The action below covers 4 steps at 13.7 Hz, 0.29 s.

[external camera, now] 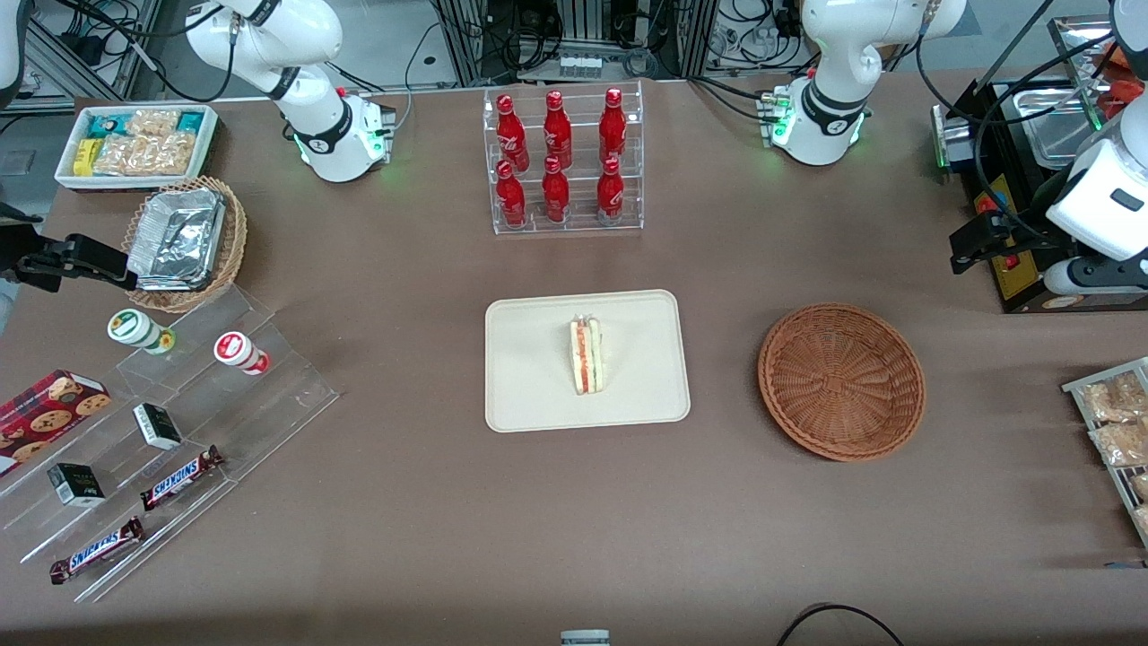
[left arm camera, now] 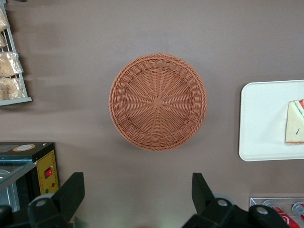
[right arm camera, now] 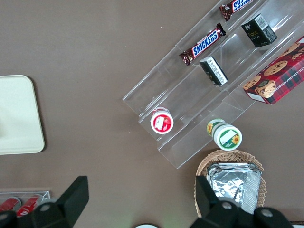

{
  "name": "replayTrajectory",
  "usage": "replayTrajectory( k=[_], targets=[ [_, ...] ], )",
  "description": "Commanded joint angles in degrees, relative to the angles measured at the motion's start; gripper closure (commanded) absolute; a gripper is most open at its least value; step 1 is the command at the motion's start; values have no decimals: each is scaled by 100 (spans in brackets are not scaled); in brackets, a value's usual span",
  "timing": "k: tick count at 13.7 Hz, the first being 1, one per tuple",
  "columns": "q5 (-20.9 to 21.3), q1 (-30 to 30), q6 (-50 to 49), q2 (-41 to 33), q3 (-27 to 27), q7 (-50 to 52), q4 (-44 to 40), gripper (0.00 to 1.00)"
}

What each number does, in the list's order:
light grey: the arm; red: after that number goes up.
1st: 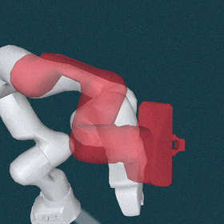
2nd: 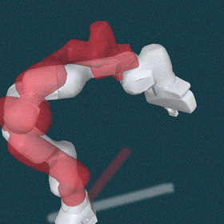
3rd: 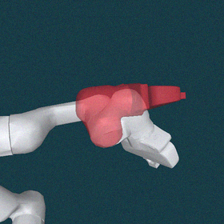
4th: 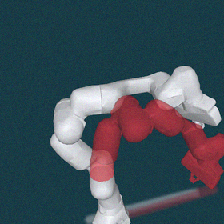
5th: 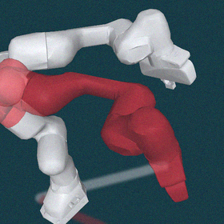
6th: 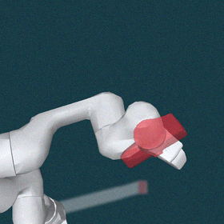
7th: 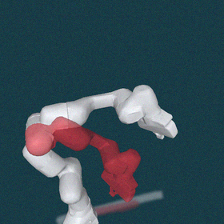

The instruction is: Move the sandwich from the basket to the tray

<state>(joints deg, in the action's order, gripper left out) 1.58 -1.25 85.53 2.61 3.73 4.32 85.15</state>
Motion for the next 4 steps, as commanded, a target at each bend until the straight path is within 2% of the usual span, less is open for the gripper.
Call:
replayTrajectory(
  k=[1, 4],
  targets=[
    [44, -51, -142, 81, -101, -230, -148, 0],
    [97, -42, -134, 152, -136, -221, -139, 0]
  ],
)
